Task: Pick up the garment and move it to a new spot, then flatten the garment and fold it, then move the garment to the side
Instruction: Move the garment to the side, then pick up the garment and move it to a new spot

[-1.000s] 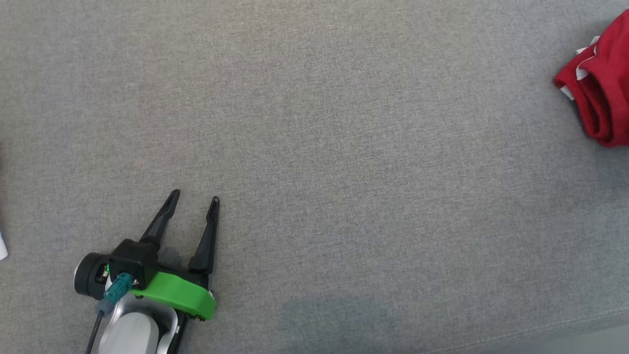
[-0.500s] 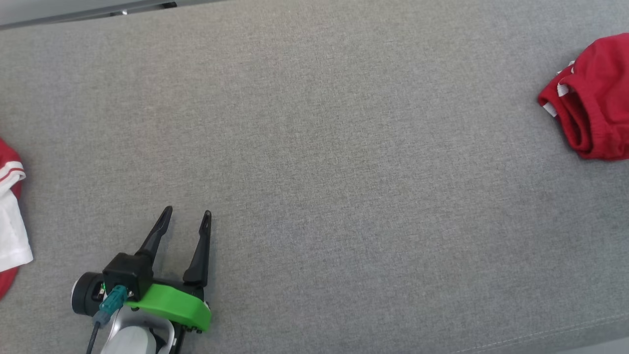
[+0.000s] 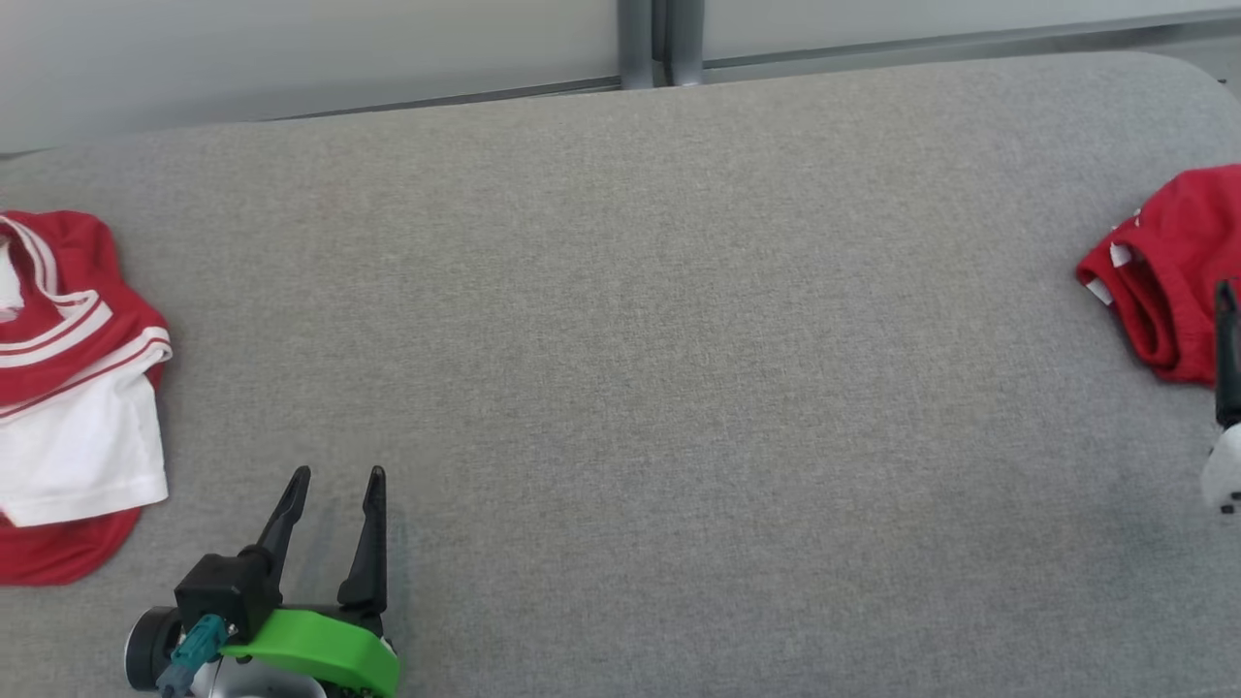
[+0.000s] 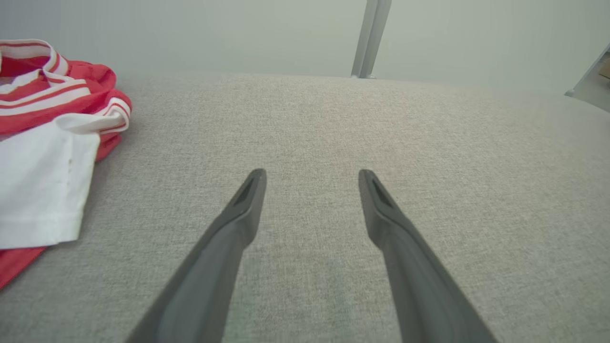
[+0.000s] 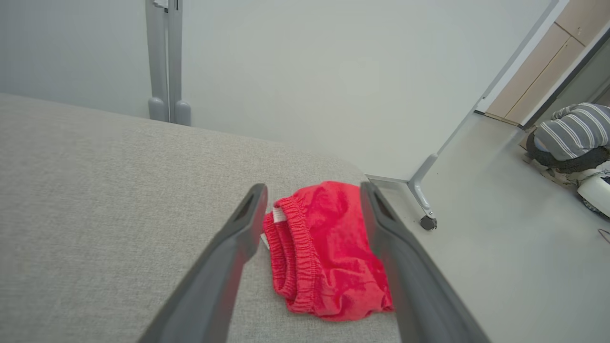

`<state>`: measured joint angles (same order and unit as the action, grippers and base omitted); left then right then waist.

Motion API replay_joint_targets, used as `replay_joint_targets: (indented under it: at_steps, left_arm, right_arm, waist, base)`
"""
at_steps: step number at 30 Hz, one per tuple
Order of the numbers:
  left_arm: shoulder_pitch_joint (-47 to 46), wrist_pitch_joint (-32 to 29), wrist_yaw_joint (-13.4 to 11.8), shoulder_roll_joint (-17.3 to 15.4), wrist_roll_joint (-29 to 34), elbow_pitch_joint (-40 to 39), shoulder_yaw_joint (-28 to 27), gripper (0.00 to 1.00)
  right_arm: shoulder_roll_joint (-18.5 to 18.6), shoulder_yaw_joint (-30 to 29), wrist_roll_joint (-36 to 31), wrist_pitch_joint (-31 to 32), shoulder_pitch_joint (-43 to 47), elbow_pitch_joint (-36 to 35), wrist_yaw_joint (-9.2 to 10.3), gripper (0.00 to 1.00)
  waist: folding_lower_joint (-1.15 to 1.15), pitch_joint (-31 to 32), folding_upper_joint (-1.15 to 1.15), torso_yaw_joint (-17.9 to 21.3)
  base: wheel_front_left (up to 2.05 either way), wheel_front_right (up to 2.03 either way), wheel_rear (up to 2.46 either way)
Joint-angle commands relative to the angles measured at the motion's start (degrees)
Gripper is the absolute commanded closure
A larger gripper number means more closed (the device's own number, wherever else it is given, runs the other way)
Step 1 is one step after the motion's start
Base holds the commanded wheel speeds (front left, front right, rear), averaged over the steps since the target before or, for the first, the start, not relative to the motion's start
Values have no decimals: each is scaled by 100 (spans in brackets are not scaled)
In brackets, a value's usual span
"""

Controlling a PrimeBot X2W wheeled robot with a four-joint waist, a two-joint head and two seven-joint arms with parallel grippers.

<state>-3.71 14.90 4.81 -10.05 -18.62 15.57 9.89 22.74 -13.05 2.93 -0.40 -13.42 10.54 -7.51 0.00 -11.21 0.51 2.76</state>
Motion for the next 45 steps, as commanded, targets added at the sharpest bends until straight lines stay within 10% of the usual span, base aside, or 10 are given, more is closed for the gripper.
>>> replay_joint_targets:
  at_steps: [1,19,45]
  left_arm:
    - [106,30,-22,3,-37,21,-38,0]
    - [452,30,58,89,191,247,-629,0]
    - [393,30,230,315,474,305,-872,0]
  right_arm:
    - [-98,-48,-31,-122,196,-136,4,0]
    - [-1873,322,-867,-1481,1923,-608,4,0]
    - [-1979,382,-500,-1486,2065,-217,4,0]
  waist:
    - [0,279,-51,-279]
    - [0,1027,-51,-1028]
    - [0,1065,-51,-1228]
  base:
    - [0,0,0]
    - [0,0,0]
    - [0,0,0]
